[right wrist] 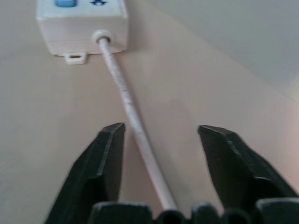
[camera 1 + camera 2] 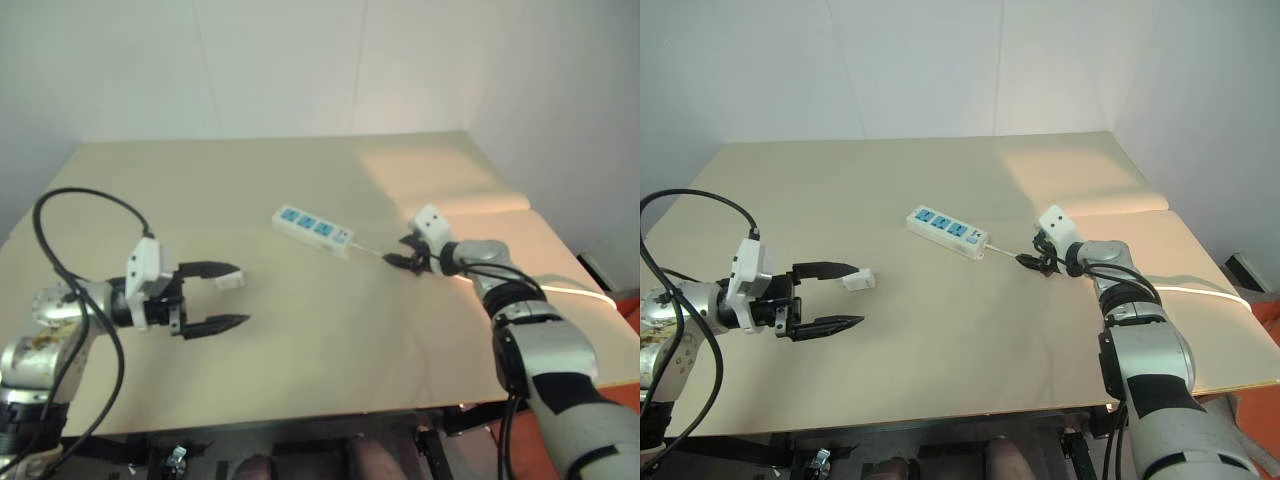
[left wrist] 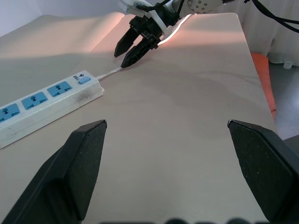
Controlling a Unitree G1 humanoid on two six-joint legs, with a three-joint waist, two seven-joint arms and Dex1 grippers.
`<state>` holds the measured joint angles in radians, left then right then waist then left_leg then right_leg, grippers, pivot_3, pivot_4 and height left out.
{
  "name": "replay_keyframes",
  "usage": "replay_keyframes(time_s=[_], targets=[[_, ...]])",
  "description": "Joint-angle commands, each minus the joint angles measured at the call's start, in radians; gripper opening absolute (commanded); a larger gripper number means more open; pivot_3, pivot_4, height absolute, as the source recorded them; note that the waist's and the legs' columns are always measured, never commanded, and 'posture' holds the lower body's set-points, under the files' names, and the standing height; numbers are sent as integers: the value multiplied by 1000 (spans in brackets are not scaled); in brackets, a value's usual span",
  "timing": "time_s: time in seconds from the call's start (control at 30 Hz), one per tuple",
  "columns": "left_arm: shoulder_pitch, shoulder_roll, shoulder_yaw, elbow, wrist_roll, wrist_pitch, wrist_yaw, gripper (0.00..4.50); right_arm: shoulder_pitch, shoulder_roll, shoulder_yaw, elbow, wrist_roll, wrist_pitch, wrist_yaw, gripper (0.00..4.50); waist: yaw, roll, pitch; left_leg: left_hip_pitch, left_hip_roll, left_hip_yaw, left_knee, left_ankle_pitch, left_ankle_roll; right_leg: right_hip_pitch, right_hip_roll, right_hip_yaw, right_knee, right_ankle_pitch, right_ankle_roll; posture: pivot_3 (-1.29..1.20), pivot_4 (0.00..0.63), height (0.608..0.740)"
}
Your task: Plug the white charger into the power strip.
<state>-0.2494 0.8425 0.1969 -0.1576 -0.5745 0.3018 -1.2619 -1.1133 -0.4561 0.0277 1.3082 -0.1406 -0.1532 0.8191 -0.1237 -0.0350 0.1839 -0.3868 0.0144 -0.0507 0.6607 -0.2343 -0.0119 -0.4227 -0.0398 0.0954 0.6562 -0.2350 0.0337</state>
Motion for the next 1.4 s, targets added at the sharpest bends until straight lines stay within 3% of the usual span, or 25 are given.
replay_keyframes(time_s=[0.03, 0.3, 0.33, 0.4, 0.67, 0.87, 1.03, 1.2, 1.4], targets=[[-12, -4, 1, -3, 5, -27, 0, 4500, -9, -3, -1, -3, -4, 23, -12, 3318, 0, 0, 0, 0, 0, 0, 0, 0, 0, 0, 0, 0, 0, 0, 0, 0, 150, 740], [-16, -10, -1, 6, 22, -38, 1, 4500, -14, 10, 0, 16, -2, 164, 59, 3318, 0, 0, 0, 1, 0, 0, 0, 0, 0, 1, 0, 0, 0, 0, 0, 0, 150, 740], [-15, -10, -1, 4, 23, -38, 2, 4500, -14, 11, 2, 15, -4, 167, 61, 3152, 0, 0, 0, 1, 0, 0, 0, 0, 0, 1, 0, 0, 0, 0, 0, 0, 150, 740], [-11, -9, 0, 2, 24, -38, 4, 4500, -15, 13, 9, 12, -9, 176, 84, 2739, 0, 0, 0, 1, 0, 0, 0, 0, 0, 1, 0, 0, 0, 0, 0, 0, 150, 740], [-10, -13, -3, 3, 35, -52, 9, 4500, -10, 13, 19, 0, -16, 180, 114, 55, -1, 0, 0, 1, 0, 0, 0, 0, 0, 1, 0, 0, 0, 0, 0, 0, 150, 740], [-12, -20, -4, 6, 38, -62, 11, 4500, 25, -6, 25, -41, -10, 60, 190, 22, -1, 0, 0, 1, 0, 0, 0, 0, 0, 1, 0, 0, 0, 0, 0, 0, 150, 740], [1, -19, 4, -6, 34, -62, 13, 4500, 114, -51, 7, -169, 49, -13, 355, 22, 0, 0, 0, 1, 0, 0, 0, 0, 0, 1, 0, 0, 0, 0, 0, 0, 150, 740], [12, -14, 8, -15, 26, -57, 11, 4500, 318, -130, -18, -484, 127, 51, 436, 22, 9, 0, 0, 0, 0, 0, 0, 0, 0, 1, 0, -1, 0, 0, 0, 0, 150, 740], [-3, -14, -10, -2, 29, -54, 1, 4500, 598, -210, -59, -879, 224, 223, 404, 22, 33, 0, 0, 0, 0, 0, 0, 0, 0, 1, -1, -1, 0, 0, 1, 0, 150, 740]])
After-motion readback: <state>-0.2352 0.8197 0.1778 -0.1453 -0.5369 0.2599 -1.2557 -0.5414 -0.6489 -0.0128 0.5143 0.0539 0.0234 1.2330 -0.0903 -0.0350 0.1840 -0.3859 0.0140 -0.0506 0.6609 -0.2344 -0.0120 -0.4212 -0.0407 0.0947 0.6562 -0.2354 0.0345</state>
